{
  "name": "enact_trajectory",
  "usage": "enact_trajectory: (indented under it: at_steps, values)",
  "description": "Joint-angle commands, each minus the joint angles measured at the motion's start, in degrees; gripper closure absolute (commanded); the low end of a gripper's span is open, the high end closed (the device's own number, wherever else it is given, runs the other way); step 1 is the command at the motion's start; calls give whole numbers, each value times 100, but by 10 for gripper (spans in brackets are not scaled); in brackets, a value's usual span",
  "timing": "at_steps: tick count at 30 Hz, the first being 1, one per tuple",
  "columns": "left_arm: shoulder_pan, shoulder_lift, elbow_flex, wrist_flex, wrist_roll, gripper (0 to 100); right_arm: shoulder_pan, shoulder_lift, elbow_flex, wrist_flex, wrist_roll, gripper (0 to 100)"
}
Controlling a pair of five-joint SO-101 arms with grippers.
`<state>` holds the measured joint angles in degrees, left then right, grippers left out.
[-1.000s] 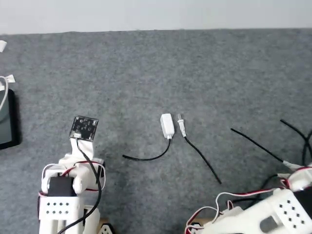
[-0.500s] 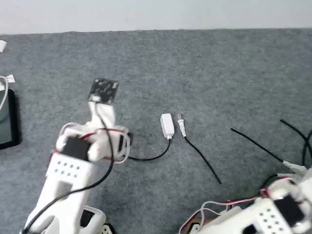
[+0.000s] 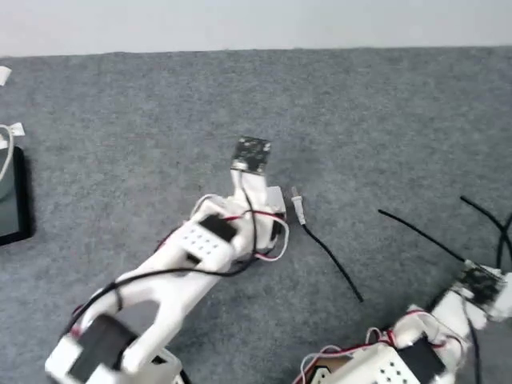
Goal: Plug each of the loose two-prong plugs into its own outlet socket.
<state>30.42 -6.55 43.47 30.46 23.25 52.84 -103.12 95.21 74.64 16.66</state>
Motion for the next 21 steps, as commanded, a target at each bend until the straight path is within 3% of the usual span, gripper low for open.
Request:
enact_trajectory:
  at_steps: [1, 9, 21]
  values:
    - [132, 985, -1253, -220, 62, 979, -119, -40, 35, -13, 114, 991]
    - [35, 1960, -2070, -105, 35, 979, -127, -84, 62, -13, 123, 991]
    - [-695, 1978, -2176, 1591, 26, 979, -286, -84, 70, -31, 123, 991]
